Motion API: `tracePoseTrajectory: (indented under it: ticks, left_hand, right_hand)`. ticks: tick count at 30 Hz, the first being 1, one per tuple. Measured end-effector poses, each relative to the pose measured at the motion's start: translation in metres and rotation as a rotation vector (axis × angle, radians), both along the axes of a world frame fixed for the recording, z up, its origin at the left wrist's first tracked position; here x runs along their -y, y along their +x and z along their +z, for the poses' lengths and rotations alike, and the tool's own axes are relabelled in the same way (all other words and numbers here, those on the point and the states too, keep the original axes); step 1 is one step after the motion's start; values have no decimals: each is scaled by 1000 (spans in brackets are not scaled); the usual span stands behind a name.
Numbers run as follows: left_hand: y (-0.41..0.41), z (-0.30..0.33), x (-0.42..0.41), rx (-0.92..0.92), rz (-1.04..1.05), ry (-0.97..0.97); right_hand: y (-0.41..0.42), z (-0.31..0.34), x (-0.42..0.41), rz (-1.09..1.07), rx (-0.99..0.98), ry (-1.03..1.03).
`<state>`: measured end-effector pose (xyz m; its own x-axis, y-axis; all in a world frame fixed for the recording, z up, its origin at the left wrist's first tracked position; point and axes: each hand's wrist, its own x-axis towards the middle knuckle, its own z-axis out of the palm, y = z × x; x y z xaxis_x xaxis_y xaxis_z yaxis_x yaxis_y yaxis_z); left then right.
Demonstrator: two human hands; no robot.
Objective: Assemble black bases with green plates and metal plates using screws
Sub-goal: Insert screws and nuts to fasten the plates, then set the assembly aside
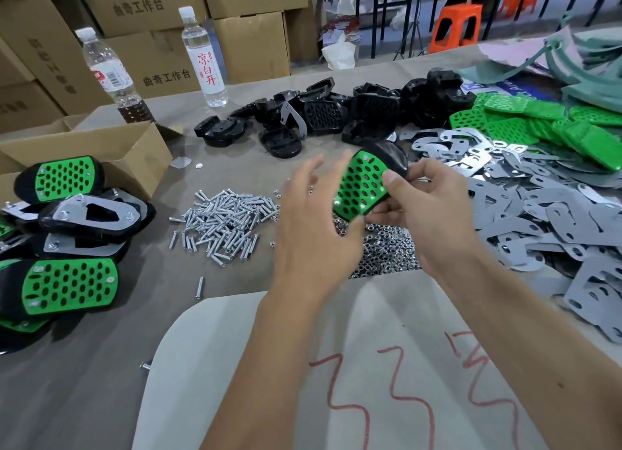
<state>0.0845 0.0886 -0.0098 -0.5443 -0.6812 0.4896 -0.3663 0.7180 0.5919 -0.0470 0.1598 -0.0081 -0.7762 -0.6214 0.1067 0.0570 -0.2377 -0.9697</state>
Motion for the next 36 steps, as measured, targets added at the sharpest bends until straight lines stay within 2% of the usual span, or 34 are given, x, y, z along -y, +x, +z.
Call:
tracePoseTrajectory:
  ticks: [2, 4, 8, 11, 14, 16, 18, 20, 22, 23, 27, 28, 30, 32, 33, 36]
  left_hand:
    - [-4, -2, -6, 93, -109, -125]
    - [-8, -5, -10, 127, -65, -125]
    - [-8, -6, -5, -49, 50, -17]
    - [-12, -4, -3, -154, 54, 155]
    - [-17, 1, -9, -308, 36, 421]
    - [-19, 5, -16, -437, 18, 617]
    - [-19, 8, -19, -560, -22, 831]
    - [-19, 7, -19, -618, -72, 978]
    - [-18, 4, -16, -654, -107, 1074]
    - [-18, 3, -14, -676, -112, 1119]
    - [-18, -1, -9, -719, -71, 1233]
    - [-19, -2, -8, -718, -44, 1241]
    - [-19, -3, -8, -699, -1, 1242]
    - [-20, -3, -9, -687, 27, 1239]
    - [-21, -3, -9, -684, 38, 1233]
    - [-20, -4, -11, -663, 26, 1178]
  right_hand:
    - [3, 0, 0, 72, 15, 3]
    - [3, 2, -1, 157, -26, 39]
    - [-1, 9, -7, 294, -135, 95]
    - [-9, 14, -9, 164, -252, 165]
    - [-39, 13, -21, -217, -658, 498]
    - [-64, 11, -32, -397, -807, 825]
    - [-81, 10, -40, -341, -813, 1147]
    - [-88, 8, -41, -259, -824, 1268]
    - [-89, 7, -39, -264, -819, 1181]
    - [-89, 7, -37, -290, -792, 1068]
    - [-79, 8, -37, -465, -674, 401]
    - [-76, 11, -36, -463, -656, 257]
    - [-62, 15, -30, -307, -460, 14]
    - [-45, 16, -23, -85, -225, -60]
    - [-38, 15, -20, 7, -175, -45]
    - [-19, 8, -12, 189, -279, 32]
